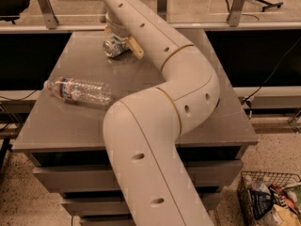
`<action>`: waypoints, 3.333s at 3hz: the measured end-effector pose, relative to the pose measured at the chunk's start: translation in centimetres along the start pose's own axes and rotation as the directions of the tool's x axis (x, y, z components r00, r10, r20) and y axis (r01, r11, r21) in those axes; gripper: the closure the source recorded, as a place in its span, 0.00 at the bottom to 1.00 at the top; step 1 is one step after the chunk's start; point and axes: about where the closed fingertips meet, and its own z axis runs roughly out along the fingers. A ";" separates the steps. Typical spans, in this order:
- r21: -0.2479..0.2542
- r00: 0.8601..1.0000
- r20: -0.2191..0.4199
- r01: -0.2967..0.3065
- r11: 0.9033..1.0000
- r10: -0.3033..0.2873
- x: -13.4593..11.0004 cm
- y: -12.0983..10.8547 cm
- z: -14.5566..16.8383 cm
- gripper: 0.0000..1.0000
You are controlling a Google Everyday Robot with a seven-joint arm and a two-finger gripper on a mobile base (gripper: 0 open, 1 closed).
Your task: Move 7up can near water bottle
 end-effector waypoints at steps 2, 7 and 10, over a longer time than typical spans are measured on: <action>0.004 1.000 0.009 0.010 1.000 -0.010 -0.2 -0.5 0.4 0.60; 0.064 0.980 0.068 -0.192 0.979 0.188 1.2 2.6 -7.0 1.00; 0.119 0.998 -0.054 0.038 0.992 -0.032 -5.8 2.4 -11.1 1.00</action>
Offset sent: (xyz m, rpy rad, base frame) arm 0.0125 0.0052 0.0155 0.0227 -0.0121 0.0000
